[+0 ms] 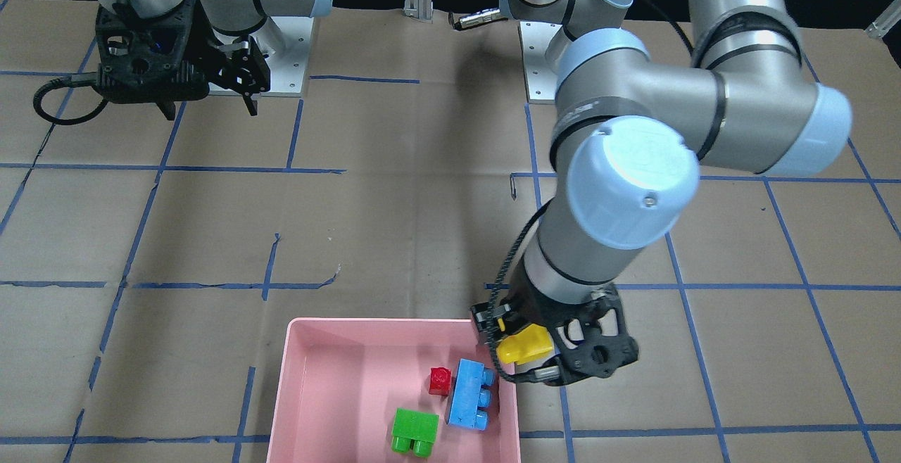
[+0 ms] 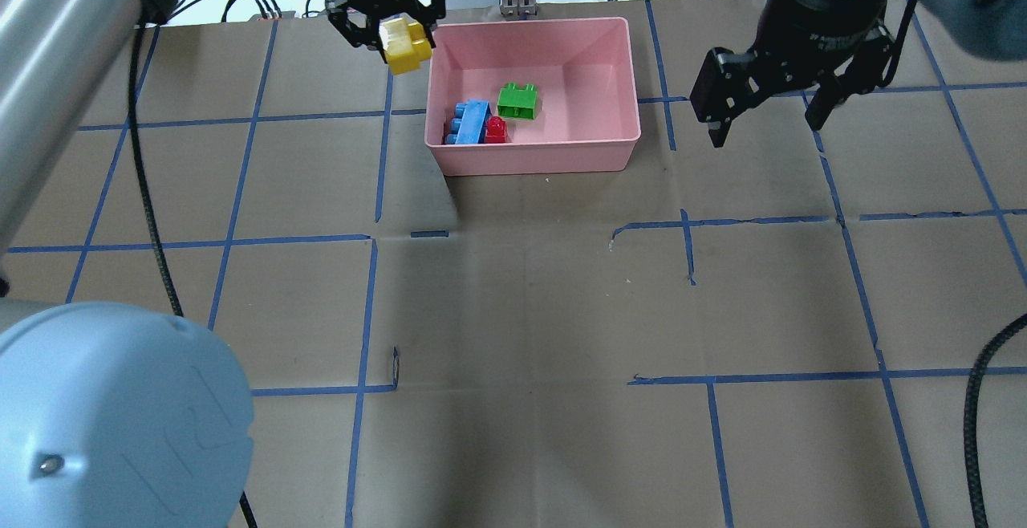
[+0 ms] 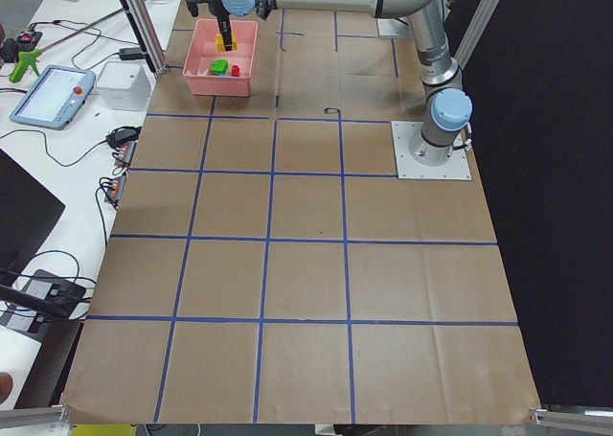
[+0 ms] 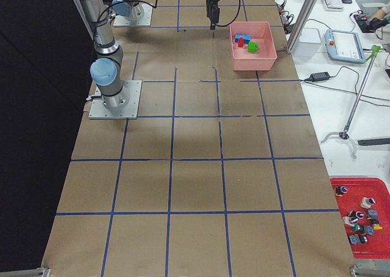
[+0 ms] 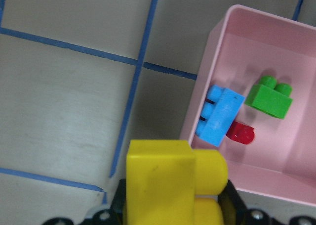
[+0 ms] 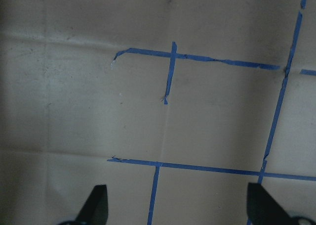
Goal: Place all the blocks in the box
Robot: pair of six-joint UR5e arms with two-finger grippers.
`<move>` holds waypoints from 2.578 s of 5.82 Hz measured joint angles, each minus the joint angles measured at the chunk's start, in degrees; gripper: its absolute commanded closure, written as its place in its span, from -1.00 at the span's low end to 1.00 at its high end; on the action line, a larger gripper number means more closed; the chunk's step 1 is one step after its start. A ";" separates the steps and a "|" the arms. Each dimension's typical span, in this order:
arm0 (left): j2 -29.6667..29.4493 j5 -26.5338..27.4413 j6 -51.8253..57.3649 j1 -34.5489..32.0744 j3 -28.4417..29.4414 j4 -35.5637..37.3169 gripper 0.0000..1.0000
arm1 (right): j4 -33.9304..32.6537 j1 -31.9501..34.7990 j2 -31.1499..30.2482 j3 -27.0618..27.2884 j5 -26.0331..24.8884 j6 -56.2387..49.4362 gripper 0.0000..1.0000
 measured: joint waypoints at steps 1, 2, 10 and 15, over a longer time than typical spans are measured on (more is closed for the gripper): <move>-3.79 0.17 -2.68 -1.73 -0.05 5.38 0.50 | -0.19 -0.16 -0.94 1.49 -0.25 1.37 -1.00; -7.28 0.25 -3.45 -2.31 -0.07 10.37 -0.23 | -0.28 -0.17 -1.01 1.68 -0.47 3.85 -0.99; 14.04 3.68 17.73 4.75 -12.59 0.16 -0.99 | -7.07 -0.26 -1.17 5.40 0.96 5.65 -0.99; 36.69 3.44 32.90 10.50 -31.42 -2.74 -0.99 | -7.13 -0.52 -0.90 4.69 0.83 5.84 -0.99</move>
